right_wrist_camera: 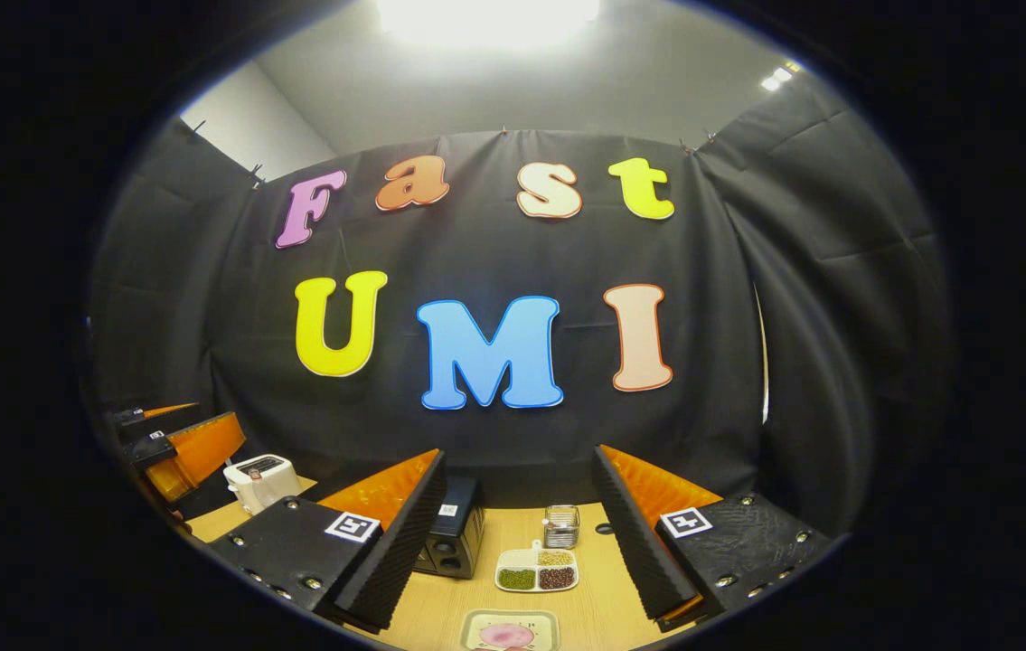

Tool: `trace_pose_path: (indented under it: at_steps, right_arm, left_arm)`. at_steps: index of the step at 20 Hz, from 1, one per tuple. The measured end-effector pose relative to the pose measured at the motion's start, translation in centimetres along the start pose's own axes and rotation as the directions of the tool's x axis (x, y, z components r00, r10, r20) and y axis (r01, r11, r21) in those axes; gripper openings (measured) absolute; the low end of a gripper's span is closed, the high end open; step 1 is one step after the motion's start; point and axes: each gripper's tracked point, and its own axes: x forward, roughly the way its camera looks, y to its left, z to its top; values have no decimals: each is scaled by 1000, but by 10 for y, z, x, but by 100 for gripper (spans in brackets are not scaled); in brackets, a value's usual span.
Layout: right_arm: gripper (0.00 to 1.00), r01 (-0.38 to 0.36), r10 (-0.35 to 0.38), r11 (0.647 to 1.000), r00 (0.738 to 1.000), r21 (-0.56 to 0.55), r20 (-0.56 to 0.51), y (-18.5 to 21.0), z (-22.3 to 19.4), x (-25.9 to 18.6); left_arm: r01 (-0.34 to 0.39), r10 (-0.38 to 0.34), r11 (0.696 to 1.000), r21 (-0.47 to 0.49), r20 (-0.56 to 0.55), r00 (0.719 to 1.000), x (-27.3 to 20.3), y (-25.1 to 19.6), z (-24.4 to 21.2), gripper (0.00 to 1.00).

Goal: Open the electric oven with the left hand, put the food in, and close the electric oven.

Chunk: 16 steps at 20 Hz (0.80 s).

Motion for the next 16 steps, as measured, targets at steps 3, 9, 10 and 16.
trace_pose_path:
  at_steps: [3, 9, 10, 16]
  right_arm:
    - [97, 6, -6, 1000, 1000, 4, 0, -1, -3, 2]
    - [92, -15, 16, 1000, 999, 23, -50, 6, -28, 4]
    - [97, -11, 12, 1000, 998, 21, -61, 6, -33, 5]
    - [97, 19, -18, 1000, 995, 10, -93, 5, -41, 15]
  left_arm:
    - [0, 0, 1000, 6, -13, 1000, 3, 4, -7, 98]
    - [4, -3, 1000, 5, -86, 996, 28, 8, -48, 98]
    - [9, -8, 1000, 5, -105, 994, 36, 9, -59, 95]
    - [17, -8, 999, 35, -240, 971, 96, 34, -148, 95]
